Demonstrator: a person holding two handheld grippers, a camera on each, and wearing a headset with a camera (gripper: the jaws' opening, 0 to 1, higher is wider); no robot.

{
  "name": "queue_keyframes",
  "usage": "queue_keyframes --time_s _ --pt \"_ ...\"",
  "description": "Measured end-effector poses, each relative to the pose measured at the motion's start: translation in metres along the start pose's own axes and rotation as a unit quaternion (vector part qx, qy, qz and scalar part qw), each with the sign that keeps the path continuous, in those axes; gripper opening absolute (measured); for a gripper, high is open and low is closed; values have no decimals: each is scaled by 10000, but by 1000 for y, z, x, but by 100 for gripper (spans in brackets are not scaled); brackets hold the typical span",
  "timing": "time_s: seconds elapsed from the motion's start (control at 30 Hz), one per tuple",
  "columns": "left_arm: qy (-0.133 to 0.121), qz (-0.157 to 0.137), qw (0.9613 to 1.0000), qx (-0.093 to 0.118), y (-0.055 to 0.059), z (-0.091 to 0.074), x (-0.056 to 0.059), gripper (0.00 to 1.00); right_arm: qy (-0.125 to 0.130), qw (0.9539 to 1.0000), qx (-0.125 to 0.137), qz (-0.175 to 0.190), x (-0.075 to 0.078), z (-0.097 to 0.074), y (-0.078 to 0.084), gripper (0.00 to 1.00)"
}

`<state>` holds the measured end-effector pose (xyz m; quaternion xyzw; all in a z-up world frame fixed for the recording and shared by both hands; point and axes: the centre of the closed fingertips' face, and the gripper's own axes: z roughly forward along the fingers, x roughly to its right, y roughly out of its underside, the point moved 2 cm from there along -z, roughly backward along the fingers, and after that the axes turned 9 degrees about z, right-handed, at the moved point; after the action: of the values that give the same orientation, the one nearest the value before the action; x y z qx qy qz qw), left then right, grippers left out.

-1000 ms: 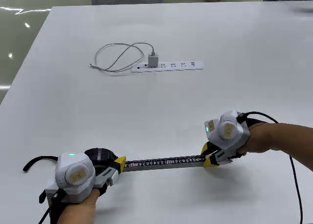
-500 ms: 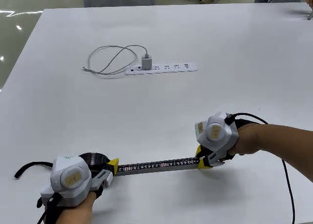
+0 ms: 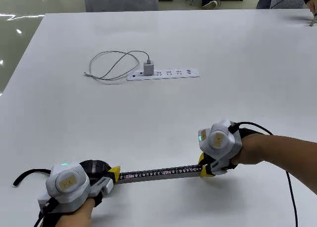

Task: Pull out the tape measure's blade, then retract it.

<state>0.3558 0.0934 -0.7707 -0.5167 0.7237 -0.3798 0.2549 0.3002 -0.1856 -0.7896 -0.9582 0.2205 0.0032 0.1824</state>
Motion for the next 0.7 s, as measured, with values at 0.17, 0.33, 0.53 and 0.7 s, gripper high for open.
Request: queue_keyframes --time_s 0.17,0.33,0.53,0.7 --pt "-68 49 10000 -28 0 0 0 67 37 10000 21 23 0 0 -1 9" --pt "-58 20 10000 -37 0 0 0 67 24 10000 38 54 1 1 -2 9" --pt "-38 11 10000 -65 1 0 0 67 -1 9999 85 67 0 2 -3 9" --pt "-29 21 10000 -77 1 0 -1 67 2 10000 72 61 0 2 -4 10"
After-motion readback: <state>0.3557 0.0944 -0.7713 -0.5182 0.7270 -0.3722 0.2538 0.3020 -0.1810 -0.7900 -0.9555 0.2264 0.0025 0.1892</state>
